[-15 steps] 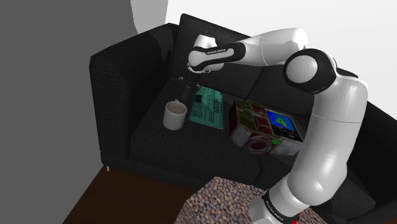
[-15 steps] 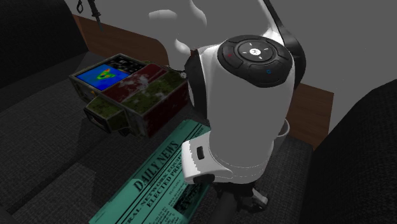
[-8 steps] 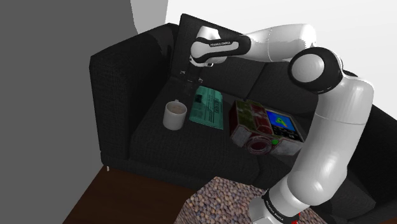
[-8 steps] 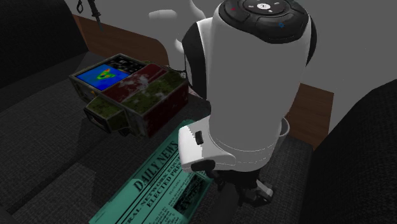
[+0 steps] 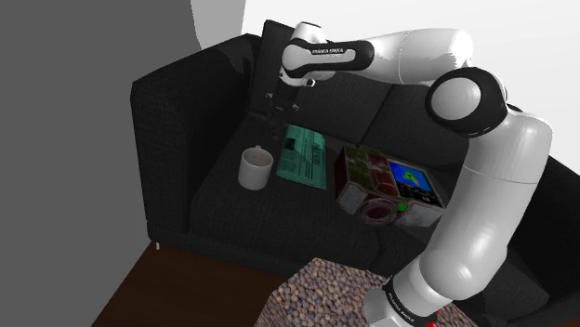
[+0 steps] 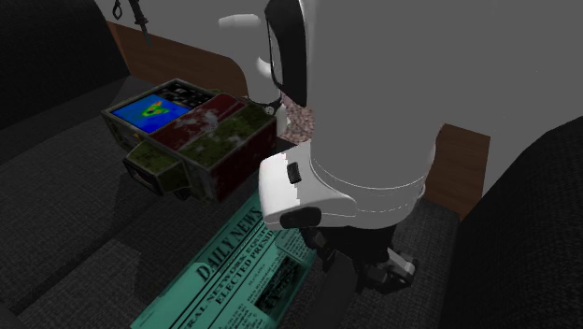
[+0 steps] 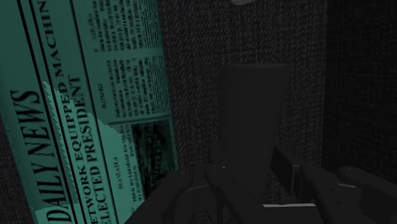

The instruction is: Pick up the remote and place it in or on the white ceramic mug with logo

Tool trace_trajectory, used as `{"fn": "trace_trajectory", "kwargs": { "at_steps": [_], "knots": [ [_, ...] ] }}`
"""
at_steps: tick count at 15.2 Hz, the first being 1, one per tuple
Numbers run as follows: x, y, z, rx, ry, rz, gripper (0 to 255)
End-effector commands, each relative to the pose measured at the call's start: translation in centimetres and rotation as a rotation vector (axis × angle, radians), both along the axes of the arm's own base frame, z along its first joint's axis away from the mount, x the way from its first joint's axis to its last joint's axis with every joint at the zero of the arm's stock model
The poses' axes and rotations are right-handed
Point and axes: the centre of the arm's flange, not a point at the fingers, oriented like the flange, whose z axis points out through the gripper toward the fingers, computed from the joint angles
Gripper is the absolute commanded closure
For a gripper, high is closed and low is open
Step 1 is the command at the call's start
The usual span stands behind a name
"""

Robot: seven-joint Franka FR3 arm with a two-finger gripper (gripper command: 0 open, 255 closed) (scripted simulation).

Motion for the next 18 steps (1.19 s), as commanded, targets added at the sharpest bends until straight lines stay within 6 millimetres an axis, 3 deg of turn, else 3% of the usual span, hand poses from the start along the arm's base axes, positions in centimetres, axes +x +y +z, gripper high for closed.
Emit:
{"fn": "trace_trajectory", "kwargs": {
  "at_steps": [1,13,18],
  "knots": [
    [-0.1,0.0,1.3,0.000,0.000,0.000,255],
    [-0.1,0.0,7.2,0.000,0.000,0.000,255],
    [-4.1,5.3,6.9,0.000,0.000,0.000,255]
  ]
}}
